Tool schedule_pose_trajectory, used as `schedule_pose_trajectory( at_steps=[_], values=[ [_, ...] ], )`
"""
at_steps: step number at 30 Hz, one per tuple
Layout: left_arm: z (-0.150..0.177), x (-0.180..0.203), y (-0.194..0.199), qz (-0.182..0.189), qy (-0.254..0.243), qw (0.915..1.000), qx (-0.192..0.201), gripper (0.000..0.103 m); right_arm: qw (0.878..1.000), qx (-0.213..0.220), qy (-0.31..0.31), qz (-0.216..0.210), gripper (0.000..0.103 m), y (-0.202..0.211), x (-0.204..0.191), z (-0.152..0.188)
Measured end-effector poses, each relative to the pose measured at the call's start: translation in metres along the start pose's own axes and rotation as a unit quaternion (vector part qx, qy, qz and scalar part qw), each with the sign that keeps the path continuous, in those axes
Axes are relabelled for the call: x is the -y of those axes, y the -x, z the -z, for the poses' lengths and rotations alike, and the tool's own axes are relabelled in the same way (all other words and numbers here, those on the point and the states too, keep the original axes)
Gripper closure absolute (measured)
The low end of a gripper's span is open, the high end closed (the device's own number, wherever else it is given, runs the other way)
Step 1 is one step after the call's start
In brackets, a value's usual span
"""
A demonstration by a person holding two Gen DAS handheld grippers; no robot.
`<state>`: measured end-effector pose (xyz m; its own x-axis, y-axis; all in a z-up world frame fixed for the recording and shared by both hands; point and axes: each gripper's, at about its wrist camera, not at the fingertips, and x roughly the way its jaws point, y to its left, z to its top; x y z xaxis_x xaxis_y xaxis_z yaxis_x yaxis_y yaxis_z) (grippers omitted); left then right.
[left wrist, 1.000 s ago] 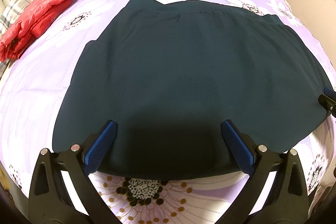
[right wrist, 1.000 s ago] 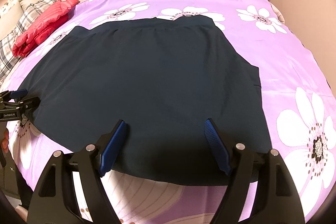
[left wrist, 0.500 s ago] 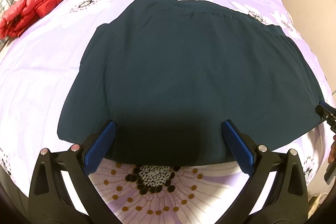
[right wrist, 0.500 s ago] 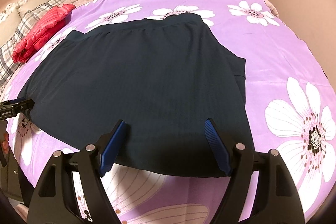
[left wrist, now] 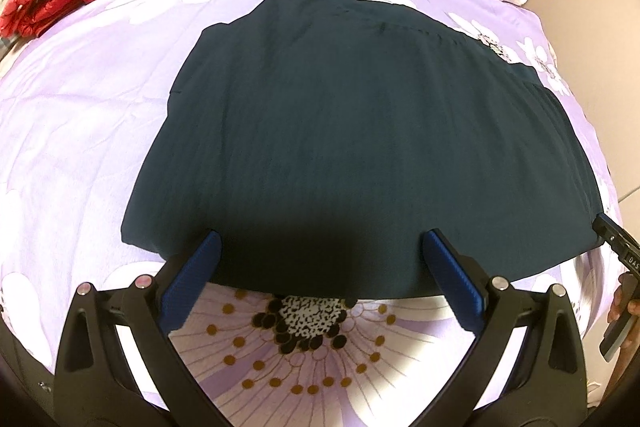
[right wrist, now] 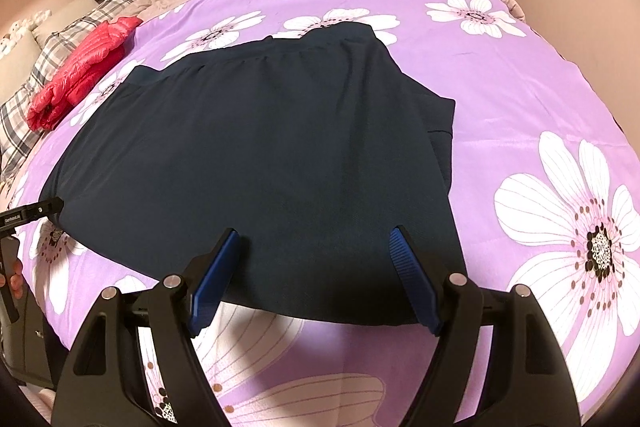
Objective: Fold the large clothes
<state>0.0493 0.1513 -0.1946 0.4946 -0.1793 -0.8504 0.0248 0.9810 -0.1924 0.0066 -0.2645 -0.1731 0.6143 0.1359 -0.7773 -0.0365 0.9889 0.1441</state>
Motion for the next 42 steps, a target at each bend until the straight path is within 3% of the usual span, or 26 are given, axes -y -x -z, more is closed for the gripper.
schedule_pose_trajectory(
  at_steps=[11, 17, 22, 27, 30, 34, 38, 42],
  values=[
    [0.007, -0.015, 0.004, -0.007, 0.019, 0.9998, -0.003, 0.002, 1.0, -0.001, -0.008, -0.001, 0.026, 0.004, 0.006, 0.001],
    [0.015, -0.039, 0.006, -0.016, 0.053, 0.9983, -0.015, 0.002, 1.0, -0.006, -0.018, 0.017, 0.025, 0.011, 0.016, 0.004],
    [0.016, -0.061, 0.024, -0.044, 0.079, 0.9958, 0.01, 0.002, 0.998, -0.013, -0.035, 0.059, 0.024, 0.02, 0.032, 0.009],
    [0.002, -0.064, 0.049, -0.055, 0.078, 0.9936, 0.06, 0.002, 0.997, 0.021, -0.031, 0.07, 0.024, 0.038, 0.025, 0.0],
    [-0.014, -0.049, 0.054, -0.038, 0.06, 0.9941, 0.082, 0.002, 0.998, 0.042, -0.003, 0.056, 0.024, 0.04, 0.004, -0.012],
    [-0.031, -0.007, 0.037, -0.01, 0.009, 0.9971, 0.075, 0.002, 0.997, 0.045, 0.055, 0.007, 0.024, 0.025, -0.048, -0.026],
    [-0.033, 0.041, 0.016, -0.02, -0.065, 0.9956, 0.065, 0.002, 0.994, 0.033, 0.102, -0.024, 0.024, 0.002, -0.095, -0.033],
    [-0.027, 0.075, -0.007, -0.022, -0.11, 0.9927, 0.046, 0.002, 0.994, 0.031, 0.094, -0.044, 0.024, -0.015, -0.118, -0.04]
  ],
)
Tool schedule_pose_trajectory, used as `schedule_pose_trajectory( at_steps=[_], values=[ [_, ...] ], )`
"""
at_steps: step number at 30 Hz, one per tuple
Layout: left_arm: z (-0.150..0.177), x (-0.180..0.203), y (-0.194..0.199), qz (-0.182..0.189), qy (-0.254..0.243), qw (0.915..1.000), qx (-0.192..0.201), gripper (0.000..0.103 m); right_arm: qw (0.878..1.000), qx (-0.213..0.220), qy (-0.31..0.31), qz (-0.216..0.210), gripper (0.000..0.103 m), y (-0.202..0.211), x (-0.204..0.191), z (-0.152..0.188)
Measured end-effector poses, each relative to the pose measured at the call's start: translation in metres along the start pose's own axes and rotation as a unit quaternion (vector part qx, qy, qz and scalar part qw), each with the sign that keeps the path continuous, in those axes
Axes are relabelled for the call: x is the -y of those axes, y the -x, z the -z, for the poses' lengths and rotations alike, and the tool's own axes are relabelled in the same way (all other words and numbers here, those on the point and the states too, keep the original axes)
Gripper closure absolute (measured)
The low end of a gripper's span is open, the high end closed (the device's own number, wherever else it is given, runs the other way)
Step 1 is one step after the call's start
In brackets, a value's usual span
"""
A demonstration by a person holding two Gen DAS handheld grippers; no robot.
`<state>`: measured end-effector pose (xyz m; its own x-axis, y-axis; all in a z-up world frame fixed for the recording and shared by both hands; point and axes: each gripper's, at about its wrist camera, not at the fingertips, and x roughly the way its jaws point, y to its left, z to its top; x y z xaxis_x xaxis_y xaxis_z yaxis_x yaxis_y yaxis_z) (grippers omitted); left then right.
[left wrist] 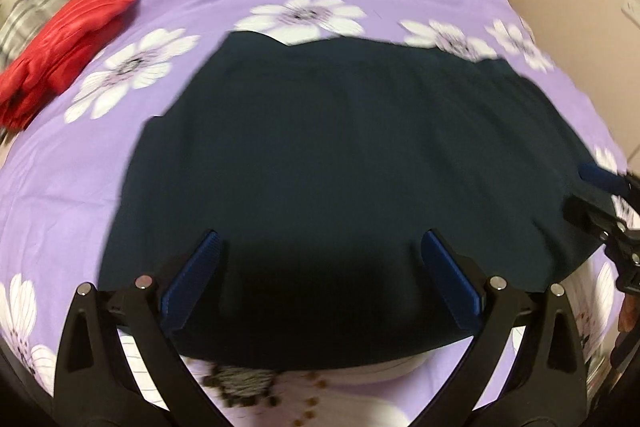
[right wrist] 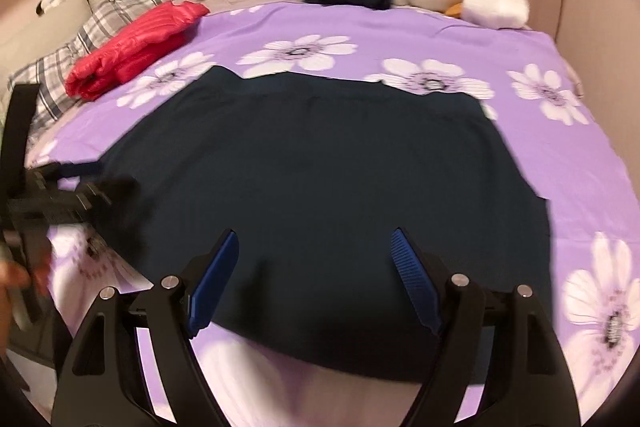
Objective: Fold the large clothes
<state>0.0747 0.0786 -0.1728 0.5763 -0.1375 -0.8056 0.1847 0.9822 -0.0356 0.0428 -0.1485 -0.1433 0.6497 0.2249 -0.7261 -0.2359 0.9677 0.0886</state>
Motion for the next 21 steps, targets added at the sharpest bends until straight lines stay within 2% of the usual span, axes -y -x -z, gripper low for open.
schedule_pose_trajectory(
  at_steps=[6, 13, 17, 21],
  values=[
    [0.012, 0.012, -0.016, -0.006, -0.013, 0.9999, -0.007, 0.002, 0.999, -0.032, 0.013, 0.021, 0.024, -0.026, -0.014, 0.017],
    [0.029, 0.013, -0.013, -0.007, -0.022, 0.9997, -0.003, 0.002, 0.998, -0.034, 0.039, 0.033, 0.023, -0.022, -0.022, 0.044],
    [0.03, 0.007, -0.003, -0.004, -0.016, 0.9999, 0.0, 0.002, 0.999, -0.035, 0.029, 0.018, 0.023, -0.02, -0.017, 0.041],
    [0.025, -0.017, 0.004, -0.026, 0.009, 0.9996, 0.011, 0.002, 1.0, -0.02, 0.01, 0.022, 0.024, -0.008, -0.008, 0.033]
  ],
)
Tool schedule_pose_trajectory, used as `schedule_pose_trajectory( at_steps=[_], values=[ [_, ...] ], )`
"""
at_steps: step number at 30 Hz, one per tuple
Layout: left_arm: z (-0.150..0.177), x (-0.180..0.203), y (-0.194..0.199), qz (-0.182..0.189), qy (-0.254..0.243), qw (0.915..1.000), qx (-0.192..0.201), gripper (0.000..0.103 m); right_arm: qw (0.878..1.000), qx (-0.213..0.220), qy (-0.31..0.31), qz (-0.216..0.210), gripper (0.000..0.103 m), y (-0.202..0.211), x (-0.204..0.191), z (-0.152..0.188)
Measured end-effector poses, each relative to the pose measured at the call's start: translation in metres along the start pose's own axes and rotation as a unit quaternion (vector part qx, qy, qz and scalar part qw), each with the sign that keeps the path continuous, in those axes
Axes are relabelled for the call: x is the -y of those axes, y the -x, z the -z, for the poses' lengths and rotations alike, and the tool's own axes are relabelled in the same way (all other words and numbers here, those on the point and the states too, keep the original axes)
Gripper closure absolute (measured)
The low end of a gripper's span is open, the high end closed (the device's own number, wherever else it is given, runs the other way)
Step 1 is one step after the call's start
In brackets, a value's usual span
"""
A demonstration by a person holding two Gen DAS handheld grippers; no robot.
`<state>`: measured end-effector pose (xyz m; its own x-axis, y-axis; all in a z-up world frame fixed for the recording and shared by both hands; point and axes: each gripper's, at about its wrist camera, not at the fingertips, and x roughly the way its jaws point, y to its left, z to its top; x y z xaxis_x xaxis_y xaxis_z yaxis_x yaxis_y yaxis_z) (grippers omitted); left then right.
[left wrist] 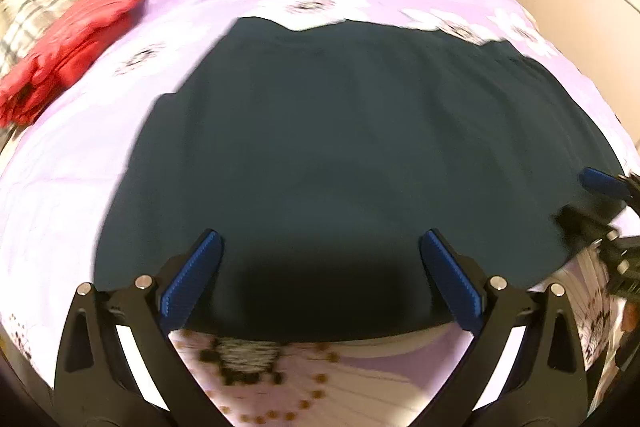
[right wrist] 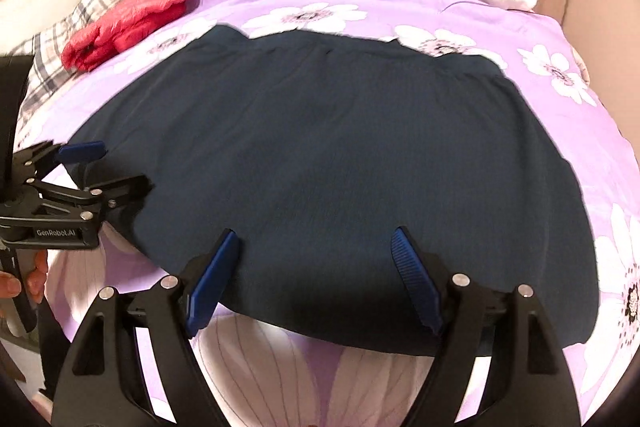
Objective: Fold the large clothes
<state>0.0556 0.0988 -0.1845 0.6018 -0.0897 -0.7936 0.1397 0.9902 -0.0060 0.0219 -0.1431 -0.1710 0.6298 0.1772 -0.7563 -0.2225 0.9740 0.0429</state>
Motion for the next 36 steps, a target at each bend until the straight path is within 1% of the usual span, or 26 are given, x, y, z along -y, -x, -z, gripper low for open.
schedule_pose_trajectory(
  at_steps=[1, 3, 5, 6, 9, 15, 18, 22, 25, 30, 36],
  values=[
    [-0.001, -0.01, -0.001, -0.006, 0.013, 0.9999, -0.003, 0.002, 1.0, 0.007, -0.008, 0.006, 0.024, 0.003, 0.006, -0.002],
    [-0.002, -0.022, -0.005, -0.007, 0.033, 0.9993, -0.012, 0.002, 1.0, 0.009, -0.026, 0.014, 0.024, 0.004, 0.017, -0.004],
    [-0.003, -0.031, -0.008, 0.003, 0.053, 0.9984, -0.018, 0.002, 0.998, -0.003, -0.05, 0.023, 0.024, -0.001, 0.032, -0.004],
    [-0.003, -0.031, -0.008, 0.003, 0.055, 0.9983, -0.019, 0.002, 0.998, -0.012, -0.057, 0.024, 0.023, -0.004, 0.037, -0.003],
    [-0.003, -0.025, -0.01, -0.01, 0.043, 0.9988, -0.02, 0.002, 0.998, -0.014, -0.057, 0.017, 0.023, -0.006, 0.039, 0.0],
    [-0.003, -0.025, -0.009, -0.011, 0.046, 0.9986, -0.024, 0.002, 0.998, -0.013, -0.058, 0.013, 0.023, -0.003, 0.042, 0.003],
    [-0.003, -0.022, -0.006, -0.012, 0.046, 0.9986, -0.025, 0.002, 0.998, -0.012, -0.059, 0.021, 0.023, -0.001, 0.043, 0.003],
    [-0.005, -0.016, -0.002, -0.003, 0.041, 0.9989, -0.023, 0.002, 0.997, -0.012, -0.06, 0.042, 0.023, 0.005, 0.045, 0.002],
    [-0.007, -0.008, 0.0, 0.003, 0.033, 0.9993, -0.019, 0.002, 0.997, -0.004, -0.057, 0.046, 0.024, 0.01, 0.043, 0.001],
    [-0.013, 0.009, 0.001, 0.013, 0.018, 0.9997, -0.014, 0.002, 0.998, 0.01, -0.05, 0.026, 0.023, 0.012, 0.031, -0.007],
    [-0.015, 0.03, -0.004, 0.014, -0.005, 0.9998, -0.014, 0.002, 0.999, 0.011, -0.03, 0.006, 0.023, 0.002, 0.01, -0.014]
  ],
)
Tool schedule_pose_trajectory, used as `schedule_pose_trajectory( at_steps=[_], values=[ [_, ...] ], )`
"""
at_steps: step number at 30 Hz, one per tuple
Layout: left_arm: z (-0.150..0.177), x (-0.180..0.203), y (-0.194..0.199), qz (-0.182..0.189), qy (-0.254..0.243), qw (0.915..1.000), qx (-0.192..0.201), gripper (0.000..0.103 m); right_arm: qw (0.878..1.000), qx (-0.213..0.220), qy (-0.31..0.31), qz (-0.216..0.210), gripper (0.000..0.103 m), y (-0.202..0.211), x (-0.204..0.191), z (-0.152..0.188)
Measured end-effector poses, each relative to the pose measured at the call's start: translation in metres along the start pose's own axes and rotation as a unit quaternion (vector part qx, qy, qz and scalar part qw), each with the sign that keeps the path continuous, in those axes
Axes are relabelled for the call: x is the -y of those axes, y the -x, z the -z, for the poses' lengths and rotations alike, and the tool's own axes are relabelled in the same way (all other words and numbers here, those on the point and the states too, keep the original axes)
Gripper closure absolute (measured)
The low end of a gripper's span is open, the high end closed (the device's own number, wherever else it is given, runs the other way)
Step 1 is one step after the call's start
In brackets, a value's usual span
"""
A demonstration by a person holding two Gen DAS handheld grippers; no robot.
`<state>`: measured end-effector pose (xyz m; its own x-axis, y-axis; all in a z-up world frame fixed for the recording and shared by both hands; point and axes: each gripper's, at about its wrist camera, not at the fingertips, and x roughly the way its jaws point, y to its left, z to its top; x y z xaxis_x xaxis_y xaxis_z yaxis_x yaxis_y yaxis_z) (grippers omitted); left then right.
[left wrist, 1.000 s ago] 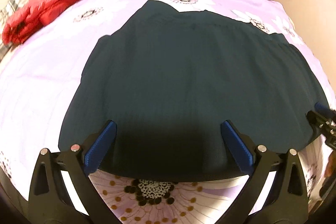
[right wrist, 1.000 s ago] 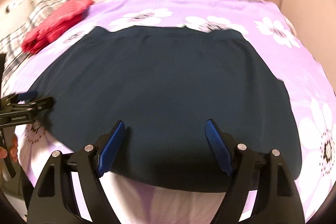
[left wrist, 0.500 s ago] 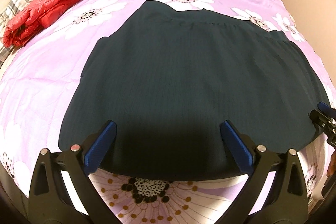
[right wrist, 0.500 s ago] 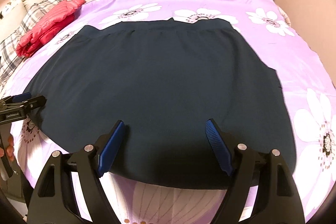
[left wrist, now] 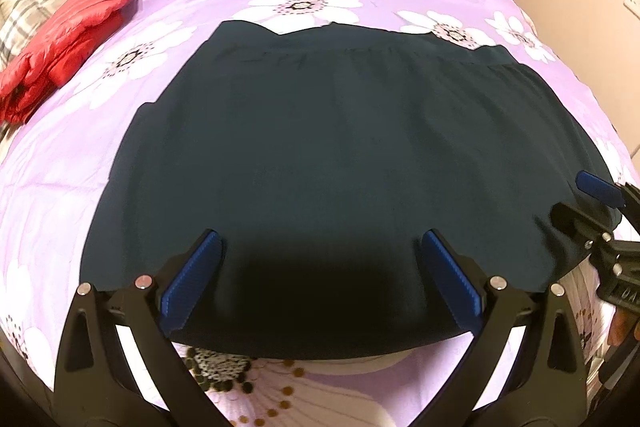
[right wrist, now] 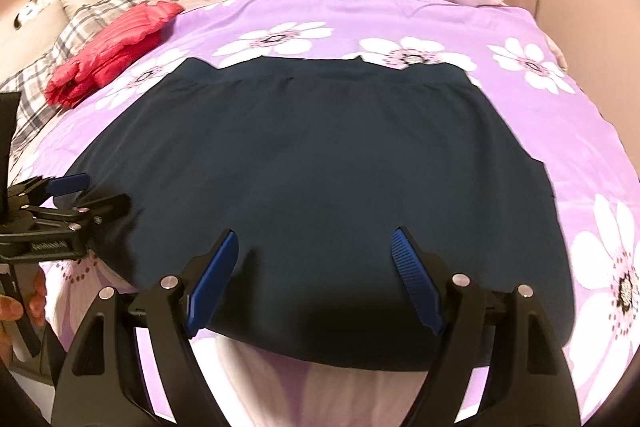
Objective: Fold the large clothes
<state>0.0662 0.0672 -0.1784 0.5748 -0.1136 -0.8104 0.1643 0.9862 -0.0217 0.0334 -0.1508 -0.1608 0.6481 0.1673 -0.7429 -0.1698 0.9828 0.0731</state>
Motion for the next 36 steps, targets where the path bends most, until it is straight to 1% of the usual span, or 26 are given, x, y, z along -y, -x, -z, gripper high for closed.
schedule_pose_trajectory(
  at_steps=[3, 7, 23, 36],
  values=[
    [0.002, 0.006, -0.007, -0.008, -0.014, 0.9998, -0.007, 0.002, 1.0, -0.005, 0.017, 0.004, 0.023, -0.007, -0.01, 0.002],
    [0.005, 0.011, -0.011, -0.02, -0.028, 0.9994, -0.009, 0.002, 0.999, -0.025, 0.023, 0.009, 0.023, -0.019, -0.011, 0.007],
    [0.006, 0.012, -0.01, -0.02, -0.032, 0.9992, -0.009, 0.002, 0.999, -0.024, 0.021, 0.009, 0.023, -0.015, -0.012, 0.01],
    [0.007, 0.013, -0.011, -0.019, -0.032, 0.9993, -0.01, 0.002, 1.0, -0.023, 0.008, 0.019, 0.023, -0.011, -0.002, 0.013]
  ],
)
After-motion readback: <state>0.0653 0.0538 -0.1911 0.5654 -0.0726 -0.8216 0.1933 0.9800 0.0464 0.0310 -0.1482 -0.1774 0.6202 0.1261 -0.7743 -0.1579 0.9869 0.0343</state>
